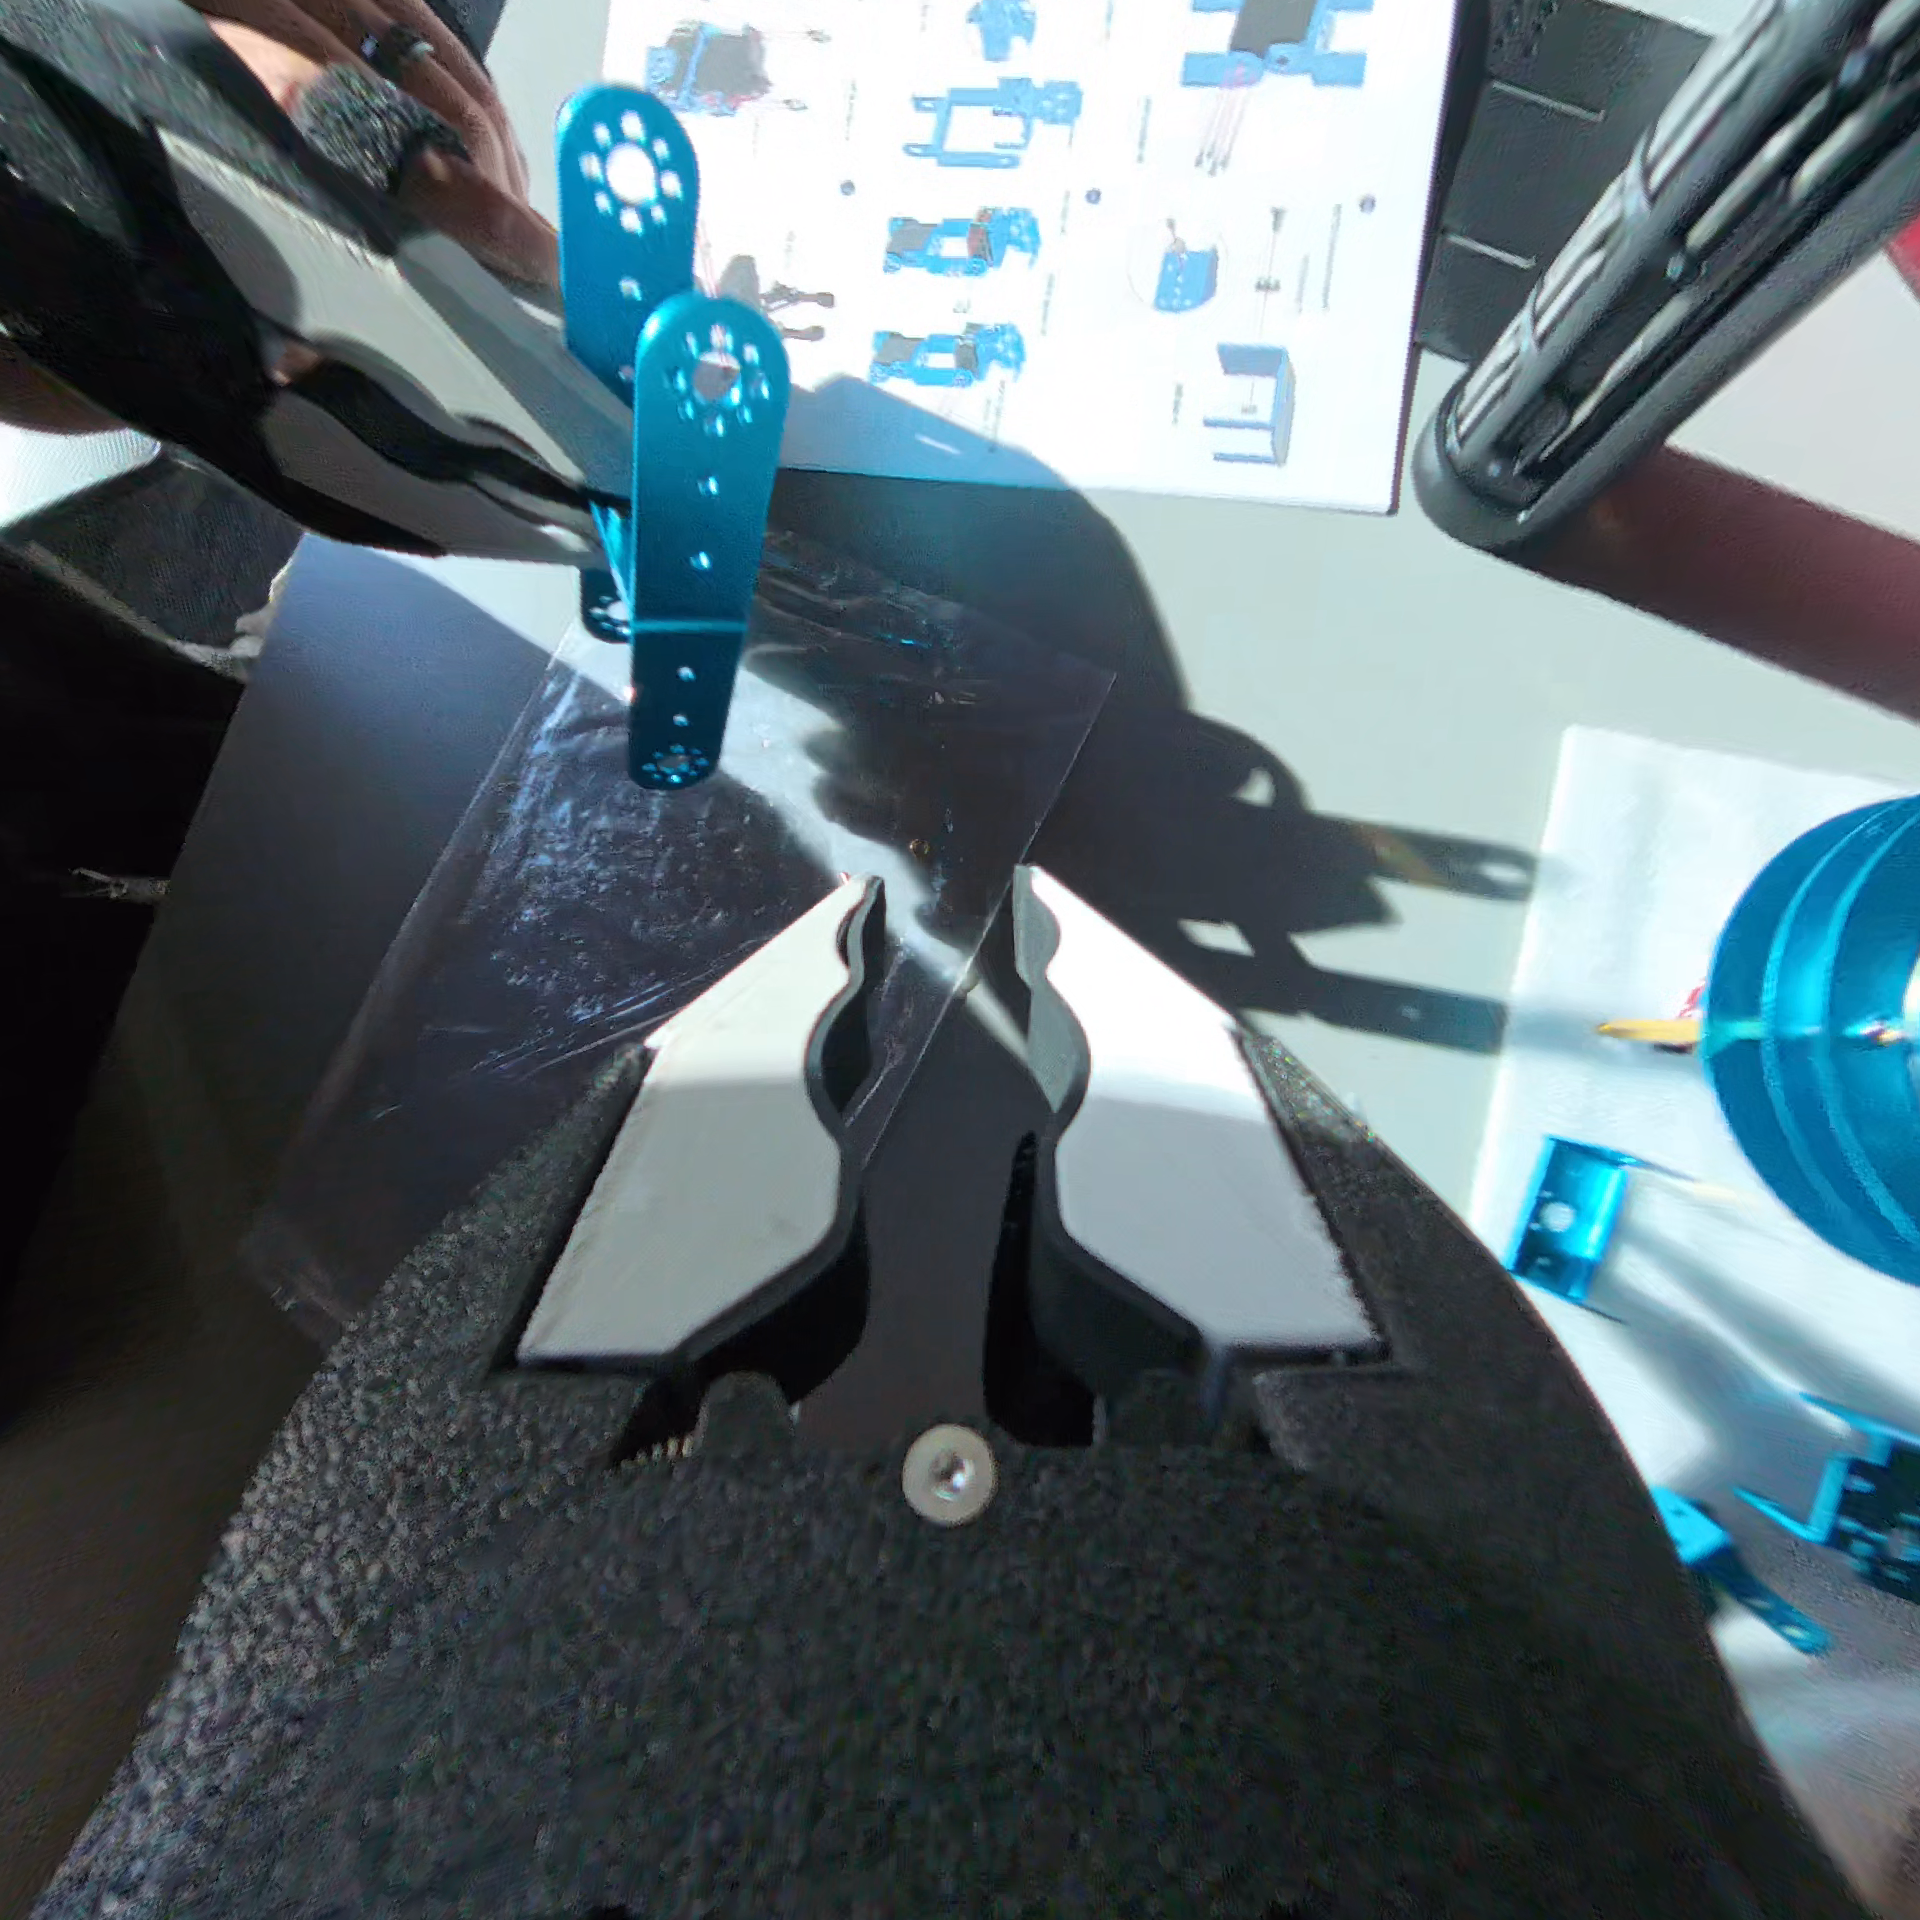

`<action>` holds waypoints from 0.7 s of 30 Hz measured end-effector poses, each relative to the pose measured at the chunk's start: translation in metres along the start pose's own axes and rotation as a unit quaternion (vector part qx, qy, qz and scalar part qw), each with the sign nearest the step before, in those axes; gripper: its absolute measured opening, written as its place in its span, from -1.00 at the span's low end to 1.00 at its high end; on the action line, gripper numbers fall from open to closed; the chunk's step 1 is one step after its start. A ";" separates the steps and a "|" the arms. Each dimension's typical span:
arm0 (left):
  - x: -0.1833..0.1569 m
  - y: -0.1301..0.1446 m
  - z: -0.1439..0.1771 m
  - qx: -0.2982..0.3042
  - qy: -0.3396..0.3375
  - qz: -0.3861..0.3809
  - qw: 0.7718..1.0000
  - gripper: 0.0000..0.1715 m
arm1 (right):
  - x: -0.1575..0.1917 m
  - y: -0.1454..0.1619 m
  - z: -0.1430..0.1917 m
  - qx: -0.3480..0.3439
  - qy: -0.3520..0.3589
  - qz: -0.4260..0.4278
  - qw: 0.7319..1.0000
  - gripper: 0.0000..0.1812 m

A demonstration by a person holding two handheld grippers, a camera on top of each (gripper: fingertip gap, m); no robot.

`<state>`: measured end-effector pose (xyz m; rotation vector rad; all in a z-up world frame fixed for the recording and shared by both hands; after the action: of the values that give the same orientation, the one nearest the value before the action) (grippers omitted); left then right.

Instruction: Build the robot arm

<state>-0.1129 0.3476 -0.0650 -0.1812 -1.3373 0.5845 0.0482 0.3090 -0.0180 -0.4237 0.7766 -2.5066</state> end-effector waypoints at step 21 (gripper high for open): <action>-0.054 0.013 -0.022 0.121 0.257 0.387 0.877 -0.91 | 0.022 0.056 -0.093 -0.023 -0.084 0.160 0.983 -0.88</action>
<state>-0.1014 0.3360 -0.1226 -0.6370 -0.6210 1.2714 0.0103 0.2979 -0.1219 -0.4768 0.7695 -2.1291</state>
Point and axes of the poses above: each gripper's, where its closed fingertips meet, z back along the fingers, y out of its underside, x = y × z across the jaws, the point moved 5 cm from there along z, back along the fingers, and after that the axes turned 7 degrees about -z, right-handed, at the moved point
